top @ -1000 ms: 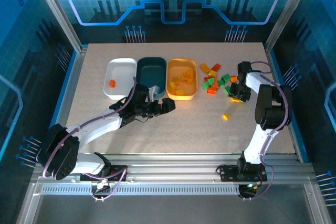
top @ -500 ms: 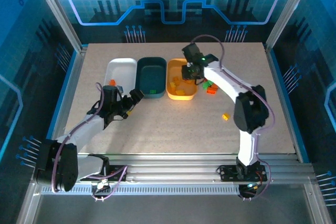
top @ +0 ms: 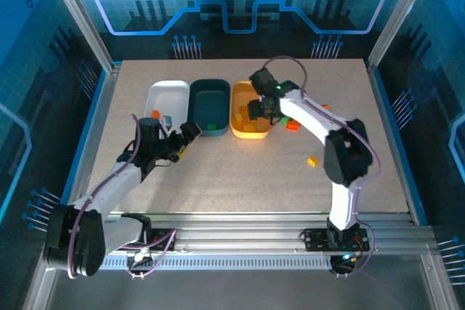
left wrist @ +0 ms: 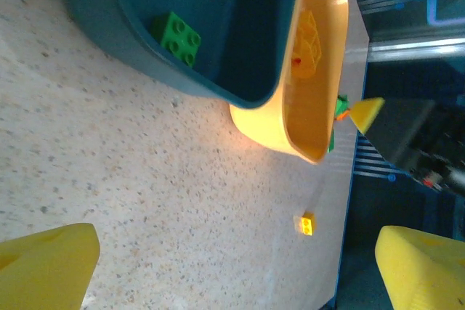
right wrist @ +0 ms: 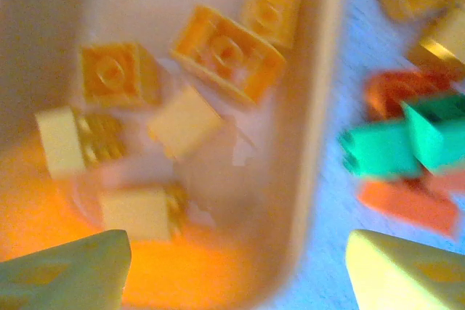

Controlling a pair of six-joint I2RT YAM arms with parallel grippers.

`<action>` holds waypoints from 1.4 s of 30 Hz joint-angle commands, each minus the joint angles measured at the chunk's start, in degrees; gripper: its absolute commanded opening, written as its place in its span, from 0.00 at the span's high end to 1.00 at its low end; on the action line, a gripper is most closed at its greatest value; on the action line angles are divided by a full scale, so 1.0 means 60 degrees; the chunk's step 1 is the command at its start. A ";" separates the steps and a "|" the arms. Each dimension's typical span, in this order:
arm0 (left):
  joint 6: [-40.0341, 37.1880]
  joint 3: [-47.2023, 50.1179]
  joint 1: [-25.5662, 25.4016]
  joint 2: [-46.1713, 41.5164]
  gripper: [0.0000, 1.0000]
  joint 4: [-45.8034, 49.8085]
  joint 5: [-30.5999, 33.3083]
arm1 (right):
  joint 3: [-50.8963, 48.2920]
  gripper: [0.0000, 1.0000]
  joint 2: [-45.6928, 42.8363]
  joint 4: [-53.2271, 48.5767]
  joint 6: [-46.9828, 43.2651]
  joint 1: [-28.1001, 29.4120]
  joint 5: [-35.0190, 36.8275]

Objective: Sort the legos into containers by color

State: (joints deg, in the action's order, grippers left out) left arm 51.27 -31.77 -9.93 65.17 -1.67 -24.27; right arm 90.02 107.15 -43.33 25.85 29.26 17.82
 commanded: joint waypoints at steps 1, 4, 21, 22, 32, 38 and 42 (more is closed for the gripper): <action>-0.0341 -0.0456 -0.1032 0.0428 0.01 -0.0463 -0.0315 | -0.1800 0.19 -0.1737 0.0004 0.0662 -0.0441 0.0687; -0.0616 -0.0834 -0.2514 0.0945 0.01 -0.0880 -0.0003 | -0.3619 0.15 -0.2768 0.0001 0.1141 -0.1107 0.0694; -0.1148 -0.1723 -0.4877 0.2698 0.01 -0.1418 0.0276 | -0.7628 0.24 -0.3782 0.2099 0.2425 -0.3483 -0.1727; -0.1189 -0.1713 -0.4878 0.2651 0.01 -0.1344 0.0326 | -0.7572 0.26 -0.3687 0.2176 0.2380 -0.3483 -0.1776; -0.1264 -0.1799 -0.4868 0.2542 0.01 -0.1023 0.0473 | -0.7445 0.48 -0.3125 0.2613 0.2174 -0.3499 -0.1848; -0.1444 -0.1948 -0.4863 0.2481 0.01 -0.0714 0.0584 | -0.7398 0.57 -0.3181 0.2688 0.1964 -0.3499 -0.1536; -0.1534 -0.2009 -0.4821 0.2400 0.01 -0.0546 0.0657 | -0.7360 0.61 -0.3317 0.2729 0.1796 -0.3421 -0.1409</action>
State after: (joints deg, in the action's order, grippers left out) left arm 44.36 -42.02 -39.07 81.34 -7.18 -21.67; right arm 45.34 88.01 -30.79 37.89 8.56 9.89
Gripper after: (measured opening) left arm 0.990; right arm 0.401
